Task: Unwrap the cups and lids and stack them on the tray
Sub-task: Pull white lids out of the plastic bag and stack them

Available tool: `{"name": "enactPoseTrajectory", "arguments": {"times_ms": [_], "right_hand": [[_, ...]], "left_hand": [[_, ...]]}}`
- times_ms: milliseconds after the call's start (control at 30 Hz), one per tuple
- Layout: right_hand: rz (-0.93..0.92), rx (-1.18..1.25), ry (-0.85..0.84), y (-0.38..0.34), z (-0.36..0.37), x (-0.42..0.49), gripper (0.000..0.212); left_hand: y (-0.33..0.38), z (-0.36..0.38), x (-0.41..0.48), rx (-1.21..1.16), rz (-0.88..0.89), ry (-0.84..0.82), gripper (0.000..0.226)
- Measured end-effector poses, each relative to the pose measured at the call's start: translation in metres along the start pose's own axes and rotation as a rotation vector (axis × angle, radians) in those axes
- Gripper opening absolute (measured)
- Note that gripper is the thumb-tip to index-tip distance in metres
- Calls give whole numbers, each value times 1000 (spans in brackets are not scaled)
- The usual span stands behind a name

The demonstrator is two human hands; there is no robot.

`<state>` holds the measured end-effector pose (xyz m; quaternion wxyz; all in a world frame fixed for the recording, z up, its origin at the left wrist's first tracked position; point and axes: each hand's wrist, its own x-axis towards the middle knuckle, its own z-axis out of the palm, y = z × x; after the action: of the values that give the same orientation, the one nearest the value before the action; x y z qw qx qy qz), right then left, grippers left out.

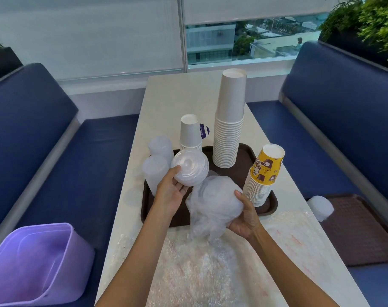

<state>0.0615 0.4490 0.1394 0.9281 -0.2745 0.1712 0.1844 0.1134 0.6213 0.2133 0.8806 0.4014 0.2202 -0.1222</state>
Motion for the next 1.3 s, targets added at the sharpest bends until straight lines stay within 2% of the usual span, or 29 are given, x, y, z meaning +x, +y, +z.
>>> {"name": "enactPoseTrajectory", "arguments": {"times_ms": [233, 367, 500, 700, 833, 967, 1100, 1167, 1300], "right_hand": [[-50, 91, -21, -2, -14, -19, 107], [-74, 135, -23, 0, -21, -23, 110], [-81, 141, -8, 0, -28, -23, 109], [-93, 158, -3, -4, -30, -21, 111], [-91, 149, 1, -7, -30, -20, 109], [-81, 141, 17, -4, -37, -18, 109], [-74, 139, 11, -4, -36, -17, 107], [-77, 137, 18, -6, -37, -15, 108], [-77, 125, 40, -7, -38, -11, 111]], "left_hand": [[-11, -13, 17, -150, -60, 127, 32], [-31, -24, 31, -56, -63, 220, 50], [-49, -35, 46, 106, -35, 351, 47], [-69, -39, 73, 464, 23, 408, 33], [-71, -34, 78, 782, 164, 396, 35], [-74, -37, 77, 1212, 326, 312, 64], [-78, -43, 76, 1573, 384, 154, 101], [-78, -42, 81, 1725, 347, 125, 107], [-76, -35, 87, 1857, 292, 85, 107]]}}
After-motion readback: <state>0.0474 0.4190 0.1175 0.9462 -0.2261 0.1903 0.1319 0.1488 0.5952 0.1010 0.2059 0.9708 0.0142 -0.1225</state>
